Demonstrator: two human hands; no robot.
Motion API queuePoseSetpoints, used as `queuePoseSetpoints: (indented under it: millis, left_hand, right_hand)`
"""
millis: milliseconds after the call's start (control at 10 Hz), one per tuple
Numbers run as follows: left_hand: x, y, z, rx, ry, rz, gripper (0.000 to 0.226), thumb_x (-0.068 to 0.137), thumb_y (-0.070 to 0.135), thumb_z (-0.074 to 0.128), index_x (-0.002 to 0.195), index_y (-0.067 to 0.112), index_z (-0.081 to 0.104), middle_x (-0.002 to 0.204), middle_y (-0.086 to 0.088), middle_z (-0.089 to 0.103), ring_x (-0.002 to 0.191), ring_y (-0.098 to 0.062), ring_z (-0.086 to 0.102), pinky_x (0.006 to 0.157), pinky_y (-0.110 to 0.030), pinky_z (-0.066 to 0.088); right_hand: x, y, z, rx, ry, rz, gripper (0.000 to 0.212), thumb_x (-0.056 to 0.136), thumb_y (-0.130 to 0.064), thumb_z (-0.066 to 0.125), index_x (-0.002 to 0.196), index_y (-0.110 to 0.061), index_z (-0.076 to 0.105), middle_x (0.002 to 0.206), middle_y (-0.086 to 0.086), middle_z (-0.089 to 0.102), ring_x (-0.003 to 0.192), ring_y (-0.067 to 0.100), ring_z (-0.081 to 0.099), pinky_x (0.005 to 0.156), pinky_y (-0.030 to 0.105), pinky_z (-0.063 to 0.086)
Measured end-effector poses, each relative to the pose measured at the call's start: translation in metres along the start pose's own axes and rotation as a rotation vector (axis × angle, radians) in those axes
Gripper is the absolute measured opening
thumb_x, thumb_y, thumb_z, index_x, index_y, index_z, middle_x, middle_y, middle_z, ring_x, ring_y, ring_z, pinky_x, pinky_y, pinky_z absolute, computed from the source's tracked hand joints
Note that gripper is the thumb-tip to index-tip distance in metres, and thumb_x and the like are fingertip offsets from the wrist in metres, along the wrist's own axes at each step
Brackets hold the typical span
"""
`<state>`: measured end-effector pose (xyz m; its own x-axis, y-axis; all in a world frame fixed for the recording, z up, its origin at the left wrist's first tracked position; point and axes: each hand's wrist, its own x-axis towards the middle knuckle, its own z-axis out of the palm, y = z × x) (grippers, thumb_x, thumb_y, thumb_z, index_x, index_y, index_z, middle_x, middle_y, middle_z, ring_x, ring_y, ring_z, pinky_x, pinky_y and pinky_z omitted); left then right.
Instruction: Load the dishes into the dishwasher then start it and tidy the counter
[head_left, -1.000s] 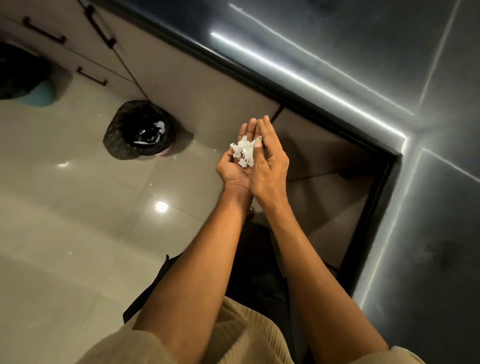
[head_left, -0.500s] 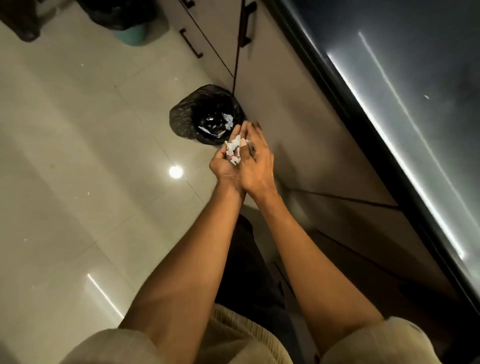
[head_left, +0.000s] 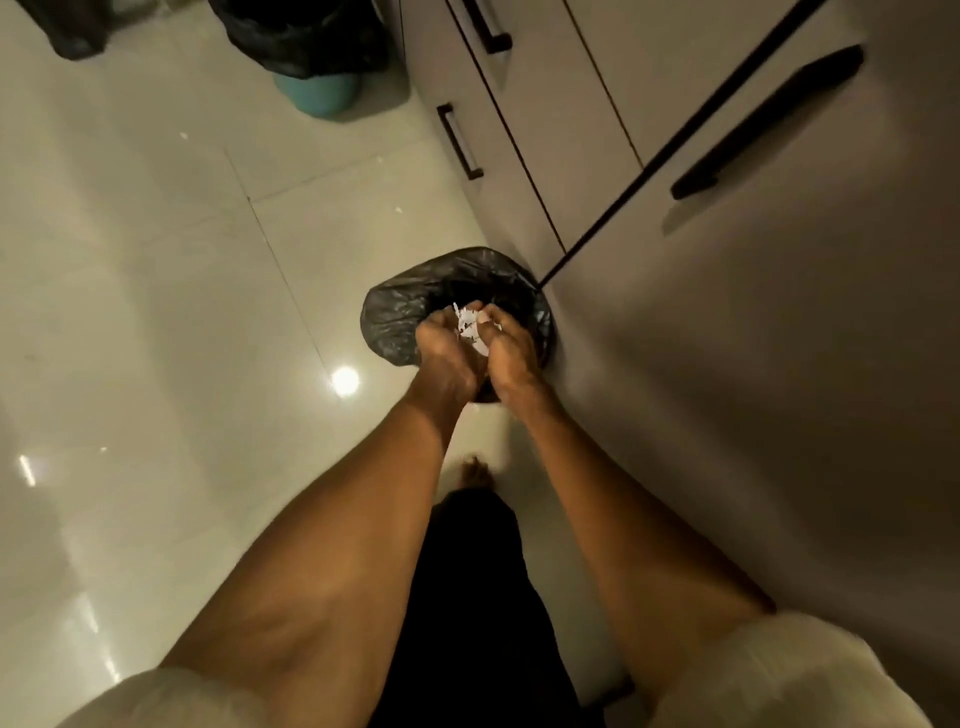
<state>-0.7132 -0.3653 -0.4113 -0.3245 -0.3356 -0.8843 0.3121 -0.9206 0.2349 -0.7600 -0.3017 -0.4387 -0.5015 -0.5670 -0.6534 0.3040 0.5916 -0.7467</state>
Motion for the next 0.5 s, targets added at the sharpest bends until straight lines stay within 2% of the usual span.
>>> queuePoseSetpoints:
  millis: [100, 200, 300, 400, 500]
  left_hand:
    - [0.049, 0.005, -0.012, 0.146, -0.043, -0.049, 0.047, 0.104, 0.03, 0.027, 0.106, 0.005, 0.066, 0.093, -0.011, 0.069, 0.089, -0.029, 0.064, 0.076, -0.033, 0.049]
    - [0.085, 0.003, -0.028, 0.309, -0.018, -0.047, 0.049, 0.107, 0.033, 0.021, 0.138, 0.009, 0.05, 0.108, -0.005, 0.071, 0.111, -0.028, 0.06, 0.085, -0.032, 0.047]
    - [0.096, 0.003, -0.037, 0.48, -0.073, -0.004, 0.046, 0.108, 0.032, 0.023, 0.127, 0.009, 0.058, 0.106, -0.003, 0.072, 0.105, -0.021, 0.064, 0.084, -0.03, 0.048]
    - [0.1, 0.004, -0.044, 0.706, -0.057, 0.098, 0.05, 0.097, 0.047, 0.043, 0.121, 0.011, 0.067, 0.106, -0.005, 0.075, 0.105, -0.024, 0.068, 0.101, -0.042, 0.05]
    - [0.071, 0.006, -0.029, 1.25, -0.116, 0.148, 0.068, 0.093, 0.051, 0.041, 0.148, 0.01, 0.045, 0.152, -0.015, 0.044, 0.143, -0.032, 0.037, 0.12, -0.046, 0.026]
  right_hand:
    - [0.058, 0.038, 0.004, 0.008, 0.02, 0.1, 0.089, 0.069, -0.078, 0.051, 0.139, -0.023, 0.057, 0.138, 0.005, 0.062, 0.128, 0.025, 0.057, 0.11, 0.049, 0.045]
    - [0.059, 0.041, 0.006, -0.168, 0.026, 0.105, 0.087, 0.085, -0.071, 0.051, 0.156, -0.023, 0.036, 0.161, 0.004, 0.036, 0.147, 0.025, 0.033, 0.122, 0.047, 0.026]
    - [0.057, 0.05, -0.002, -0.434, 0.008, 0.022, 0.077, 0.099, -0.052, 0.052, 0.161, -0.022, 0.018, 0.169, -0.001, 0.01, 0.154, 0.021, 0.012, 0.126, 0.044, 0.013]
    - [0.047, 0.048, -0.01, -0.694, -0.002, 0.022, 0.081, 0.097, -0.05, 0.054, 0.162, -0.023, 0.013, 0.17, -0.004, 0.003, 0.155, 0.02, 0.006, 0.126, 0.043, 0.011]
    - [0.017, 0.018, -0.014, -0.827, -0.012, -0.053, 0.087, 0.094, -0.047, 0.057, 0.162, -0.02, 0.01, 0.17, -0.001, 0.001, 0.156, 0.018, 0.004, 0.127, 0.04, 0.006]
